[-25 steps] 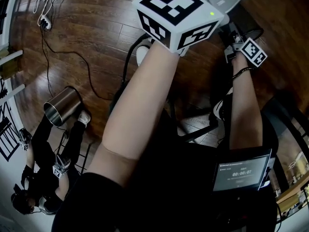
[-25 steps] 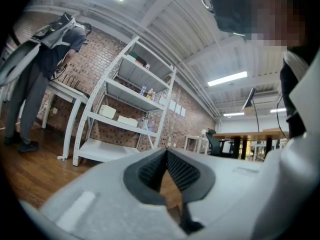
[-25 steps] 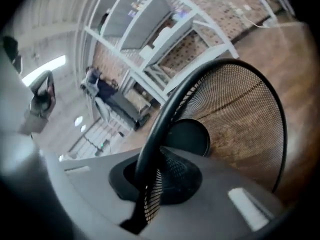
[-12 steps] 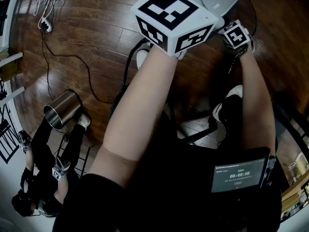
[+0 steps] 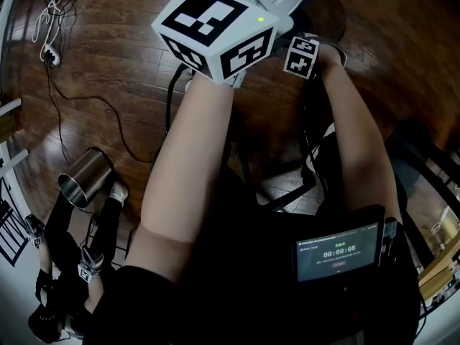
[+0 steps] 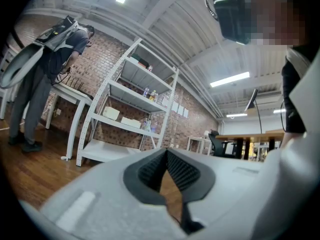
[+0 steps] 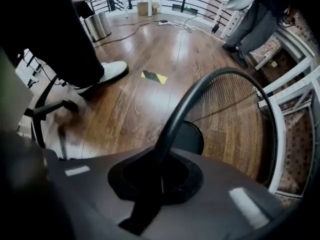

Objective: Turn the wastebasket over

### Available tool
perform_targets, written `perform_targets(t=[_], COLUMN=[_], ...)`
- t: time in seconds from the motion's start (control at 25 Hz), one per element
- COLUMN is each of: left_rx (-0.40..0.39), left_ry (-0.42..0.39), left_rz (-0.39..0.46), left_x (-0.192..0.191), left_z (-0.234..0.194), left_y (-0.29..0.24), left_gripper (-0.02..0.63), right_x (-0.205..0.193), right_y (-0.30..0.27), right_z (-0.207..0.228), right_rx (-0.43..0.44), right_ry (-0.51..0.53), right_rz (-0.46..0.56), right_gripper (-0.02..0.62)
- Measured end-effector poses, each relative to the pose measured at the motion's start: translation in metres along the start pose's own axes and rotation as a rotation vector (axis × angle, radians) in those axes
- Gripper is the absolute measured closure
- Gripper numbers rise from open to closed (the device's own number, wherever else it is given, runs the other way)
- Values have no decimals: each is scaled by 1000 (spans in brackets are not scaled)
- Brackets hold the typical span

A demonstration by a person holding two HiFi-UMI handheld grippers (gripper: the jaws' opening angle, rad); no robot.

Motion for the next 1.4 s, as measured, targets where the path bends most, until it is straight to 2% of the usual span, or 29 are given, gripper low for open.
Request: perform_targets(t=[0.2,0.36,0.56,0.68,0.8,0.88,0.96,1.04,1.12,1.16,1.24,1.32,1.4], left_rx=[10,5,1,2,6,7,6,-3,-15,-20,-29,-36,-38], left_ry=[1,-11,-35,-47,-45,-49,-64,-88,-106,-111,-117,-120,-114], left_rz=[-5,-12,-26,-34,-54,-70,-96,-125,-142,-144,-142,-148,-153], left_x=[-1,2,3,2,-8,-16,-25,-33,-39,-40,-43,-48,-52], left_z=[-1,1,7,13,21,29,39,48,56,59,66,72,73], left_y=[-1,1,1,4,11,13,15,17,20,21,23,23,21], left_gripper=[604,604,604,604,604,604,604,604,604,604,604,604,604], right_x=[-5,2,-5,-13,-21,-28,-36,-45,-49,-50,-50,-50,-47], right_y=[0,17,56,91,139,182,228,269,305,321,346,358,360], right_z=[-2,1,-5,-8,-3,5,11,12,8,5,-4,-12,-11], right_rx=[-31,-30,24,2,-90,-189,-290,-344,-347,-352,-401,-458,-476], right_ry=[28,10,18,-25,-206,-400,-579,-723,-830,-862,-872,-824,-758], right_rz=[6,38,43,116,307,526,764,991,1178,1239,1295,1317,1336], right_gripper=[560,484,428,429,436,527,583,586,586,586,586,586,586])
Point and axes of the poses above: the fingertips, and each gripper's own axes: y backward along the fingers, z to its right, x out of its top, the point moved 6 cm from there along y, backward along the fingers, and after that the axes turned 1 degree about y, right-handed, at the moved point
